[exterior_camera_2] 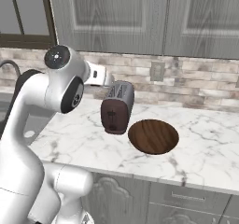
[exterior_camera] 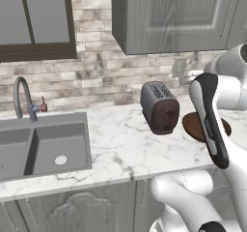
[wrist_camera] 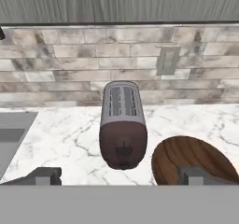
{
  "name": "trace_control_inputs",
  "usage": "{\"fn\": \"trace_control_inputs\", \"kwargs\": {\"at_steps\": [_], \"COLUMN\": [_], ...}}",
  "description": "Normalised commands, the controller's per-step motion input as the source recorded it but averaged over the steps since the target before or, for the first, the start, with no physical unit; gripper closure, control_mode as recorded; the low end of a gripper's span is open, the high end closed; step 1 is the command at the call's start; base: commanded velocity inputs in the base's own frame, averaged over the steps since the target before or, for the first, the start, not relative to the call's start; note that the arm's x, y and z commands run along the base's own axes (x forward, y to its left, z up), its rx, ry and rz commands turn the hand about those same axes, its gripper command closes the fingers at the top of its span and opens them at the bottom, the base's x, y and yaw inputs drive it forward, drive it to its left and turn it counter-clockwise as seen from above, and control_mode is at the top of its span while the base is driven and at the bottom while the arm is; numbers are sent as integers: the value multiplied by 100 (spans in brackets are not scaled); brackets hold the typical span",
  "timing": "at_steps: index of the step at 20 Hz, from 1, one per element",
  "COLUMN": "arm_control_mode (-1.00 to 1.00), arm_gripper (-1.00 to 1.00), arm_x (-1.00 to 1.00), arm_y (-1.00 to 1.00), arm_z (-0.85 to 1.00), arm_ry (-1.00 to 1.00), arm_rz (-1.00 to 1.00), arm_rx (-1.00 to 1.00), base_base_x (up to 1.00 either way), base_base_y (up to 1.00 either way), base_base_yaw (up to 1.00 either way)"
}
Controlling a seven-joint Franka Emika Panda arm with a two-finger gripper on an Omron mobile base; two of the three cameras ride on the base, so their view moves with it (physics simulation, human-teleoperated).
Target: Open the cabinet and setup a tea strainer by placing it in the bowl upright.
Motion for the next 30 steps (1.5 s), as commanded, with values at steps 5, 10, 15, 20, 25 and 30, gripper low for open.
{"fn": "trace_control_inputs", "kwargs": {"at_steps": [5, 10, 15, 20, 25, 30], "arm_control_mode": [-100, -100, -100, -100, -100, -100], "arm_gripper": [-100, -100, -100, -100, -100, -100], "arm_x": [0, 0, 0, 12, 39, 32], "arm_y": [-76, -63, -64, -45, -44, -15], "arm_z": [65, 52, 34, 14, 0, 21], "arm_ry": [-11, 0, -1, 1, 9, -14], "arm_rz": [-12, -11, -7, -2, 0, 5], "arm_rx": [0, 0, 0, 0, 9, 1], "base_base_x": [0, 0, 0, 0, 0, 0], "base_base_y": [0, 0, 0, 0, 0, 0], "base_base_yaw": [0, 0, 0, 0, 0, 0]}}
